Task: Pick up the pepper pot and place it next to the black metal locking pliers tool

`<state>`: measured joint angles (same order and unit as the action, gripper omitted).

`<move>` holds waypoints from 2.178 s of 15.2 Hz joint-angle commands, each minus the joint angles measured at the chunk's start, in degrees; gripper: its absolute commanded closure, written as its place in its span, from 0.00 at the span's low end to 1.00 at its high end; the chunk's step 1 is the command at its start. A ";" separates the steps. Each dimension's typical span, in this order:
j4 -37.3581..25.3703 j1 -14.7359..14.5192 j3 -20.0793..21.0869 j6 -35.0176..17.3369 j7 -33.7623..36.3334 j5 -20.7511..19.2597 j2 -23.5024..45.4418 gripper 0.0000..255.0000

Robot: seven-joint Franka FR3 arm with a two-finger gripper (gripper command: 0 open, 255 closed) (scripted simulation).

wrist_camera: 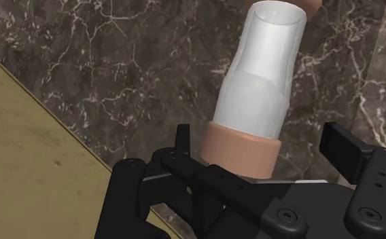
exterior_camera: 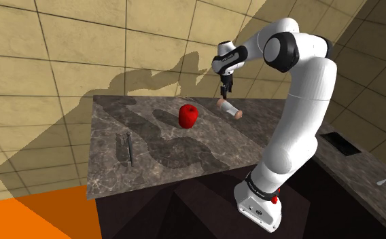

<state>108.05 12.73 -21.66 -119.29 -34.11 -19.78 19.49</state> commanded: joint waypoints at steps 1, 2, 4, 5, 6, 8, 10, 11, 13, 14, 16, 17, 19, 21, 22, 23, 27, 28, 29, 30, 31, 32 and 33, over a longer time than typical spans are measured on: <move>0.95 0.21 -0.19 -1.37 0.04 -0.50 0.47 0.00; 1.29 0.39 -0.24 -2.06 0.05 -0.52 0.78 0.00; 1.94 0.76 -0.35 -3.44 0.06 -0.57 1.43 0.00; 2.11 0.86 -0.38 -3.84 0.07 -0.58 1.63 0.00; 2.12 0.86 -0.38 -3.84 0.07 -0.58 1.63 0.00; 2.11 0.86 -0.38 -3.84 0.07 -0.58 1.63 0.00; 2.11 0.86 -0.38 -3.84 0.07 -0.58 1.63 0.00; 2.11 0.86 -0.38 -3.84 0.07 -0.58 1.63 0.00; 2.10 0.86 -0.38 -3.83 0.06 -0.57 1.63 1.00; 2.10 0.86 -0.38 -3.83 0.06 -0.57 1.63 1.00; 2.10 0.86 -0.38 -3.83 0.06 -0.57 1.63 1.00; 2.10 0.86 -0.38 -3.83 0.06 -0.57 1.63 1.00; 2.10 0.86 -0.38 -3.83 0.06 -0.57 1.63 1.00; 2.10 0.86 -0.38 -3.83 0.06 -0.57 1.63 1.00; 2.10 0.86 -0.38 -3.83 0.06 -0.57 1.63 1.00; 2.10 0.86 -0.38 -3.83 0.06 -0.57 1.63 0.00; 17.89 15.29 2.63 -19.44 -16.55 31.02 -9.05 0.00; 19.10 16.68 3.12 -20.28 -19.09 34.90 -9.58 0.00; 19.17 16.63 3.18 -20.91 -19.42 35.38 -8.95 0.00; 19.23 16.66 3.32 -21.53 -19.74 35.85 -8.33 0.00; 19.28 16.72 3.50 -22.15 -20.05 36.32 -7.70 0.00; 19.32 16.79 3.69 -22.77 -20.38 36.79 -7.06 0.00; 19.34 16.86 3.89 -23.38 -20.71 37.27 -6.41 0.00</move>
<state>127.20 29.47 -18.00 -141.93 -54.36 16.76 12.55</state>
